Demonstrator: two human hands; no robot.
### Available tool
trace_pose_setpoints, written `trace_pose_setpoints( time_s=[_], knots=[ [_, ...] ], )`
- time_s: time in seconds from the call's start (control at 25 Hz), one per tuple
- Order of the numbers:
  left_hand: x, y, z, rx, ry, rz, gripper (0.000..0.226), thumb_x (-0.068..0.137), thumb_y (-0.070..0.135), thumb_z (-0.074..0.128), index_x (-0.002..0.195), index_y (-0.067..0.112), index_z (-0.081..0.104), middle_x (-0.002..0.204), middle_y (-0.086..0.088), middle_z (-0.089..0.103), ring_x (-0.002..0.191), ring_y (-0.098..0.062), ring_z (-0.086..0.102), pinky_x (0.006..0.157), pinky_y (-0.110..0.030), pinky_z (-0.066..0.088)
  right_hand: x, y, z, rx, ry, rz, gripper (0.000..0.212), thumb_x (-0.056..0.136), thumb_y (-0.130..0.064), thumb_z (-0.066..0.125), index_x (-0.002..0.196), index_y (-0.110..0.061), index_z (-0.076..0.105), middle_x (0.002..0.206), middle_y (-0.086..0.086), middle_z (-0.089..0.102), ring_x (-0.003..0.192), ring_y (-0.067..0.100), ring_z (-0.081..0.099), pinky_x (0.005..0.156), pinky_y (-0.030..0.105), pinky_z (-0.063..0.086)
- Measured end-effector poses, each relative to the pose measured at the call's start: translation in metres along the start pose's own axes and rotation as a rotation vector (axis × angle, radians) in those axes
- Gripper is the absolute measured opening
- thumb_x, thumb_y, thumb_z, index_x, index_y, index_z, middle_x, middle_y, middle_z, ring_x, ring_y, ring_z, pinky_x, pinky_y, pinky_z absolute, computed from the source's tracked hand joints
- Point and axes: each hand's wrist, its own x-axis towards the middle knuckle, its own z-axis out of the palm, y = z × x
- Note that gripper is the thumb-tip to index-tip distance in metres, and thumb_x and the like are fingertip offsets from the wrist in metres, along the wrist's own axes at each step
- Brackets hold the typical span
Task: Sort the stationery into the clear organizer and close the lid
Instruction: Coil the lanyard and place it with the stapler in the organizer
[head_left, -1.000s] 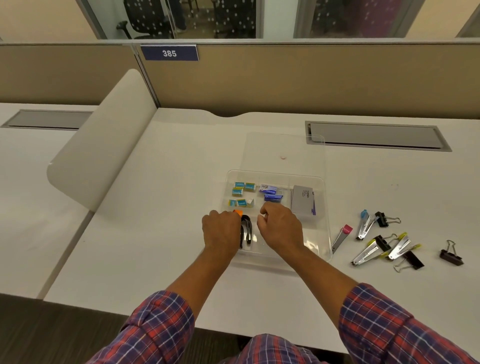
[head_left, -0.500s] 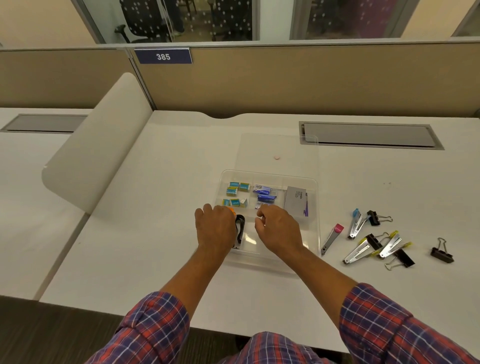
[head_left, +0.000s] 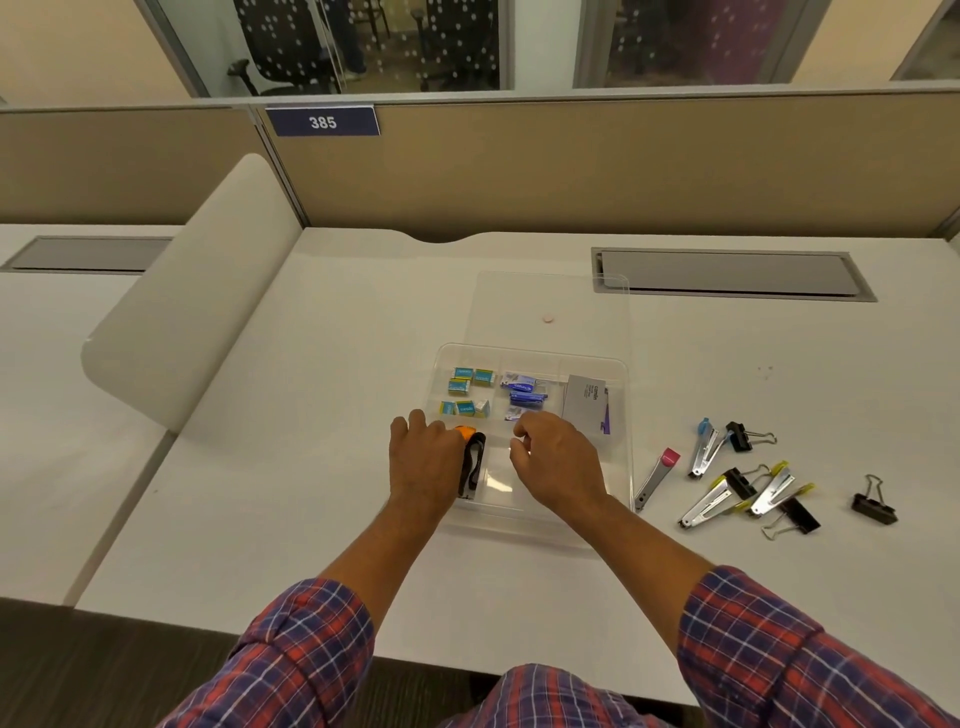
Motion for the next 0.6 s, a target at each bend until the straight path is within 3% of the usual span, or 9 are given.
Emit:
trace_pose_setpoints(
  time_s=[0.24,0.36,0.44,0.52,0.6],
  knots=[
    [0.0,0.004,-0.002,-0.173,0.146,-0.056,0.028,0.095,0.04,0.059,0.105,0.015,0.065,0.098,-0.004,0.071,0.089,-0.02,0.059,0.077,-0.035,0.046,-0.003,0.013,0.012,-0.178,0.025,-0.157,0.041,0.089,-0.036,0.071,0.126,-0.02,0.063,0.125,0.004,0.066,0.109,0.025,0.062,0.094,0.041,0.05],
    [-0.002,0.009,-0.003,-0.217,0.185,-0.027,0.045,0.1,0.043,0.049,0.131,0.011,0.057,0.127,-0.009,0.065,0.116,-0.025,0.059,0.096,-0.039,0.049,-0.007,0.021,0.016,-0.229,0.004,-0.201,0.054,0.087,-0.041,0.07,0.134,-0.02,0.055,0.135,0.007,0.061,0.119,0.027,0.059,0.098,0.042,0.049],
    [-0.004,0.015,-0.006,-0.205,0.162,0.009,0.059,0.103,0.047,0.041,0.147,0.008,0.045,0.148,-0.012,0.053,0.138,-0.029,0.046,0.112,-0.043,0.041,-0.009,0.027,0.015,-0.278,-0.025,-0.2,0.065,0.089,-0.049,0.065,0.143,-0.019,0.047,0.145,0.009,0.055,0.13,0.029,0.052,0.105,0.044,0.045],
    [-0.004,0.026,-0.01,-0.199,0.138,0.027,0.069,0.104,0.052,0.032,0.156,0.008,0.032,0.16,-0.014,0.04,0.15,-0.031,0.033,0.121,-0.046,0.03,-0.009,0.033,0.012,-0.29,-0.08,-0.191,0.073,0.095,-0.056,0.054,0.154,-0.02,0.031,0.161,0.01,0.035,0.147,0.03,0.034,0.117,0.047,0.026],
    [-0.002,0.041,-0.013,-0.217,0.11,0.042,0.074,0.104,0.057,0.027,0.16,0.009,0.023,0.166,-0.014,0.028,0.156,-0.031,0.022,0.126,-0.048,0.022,-0.01,0.042,0.005,-0.261,-0.146,-0.174,0.077,0.099,-0.063,0.037,0.16,-0.024,0.01,0.169,0.004,0.009,0.155,0.028,0.01,0.12,0.045,0.003]
  ],
)
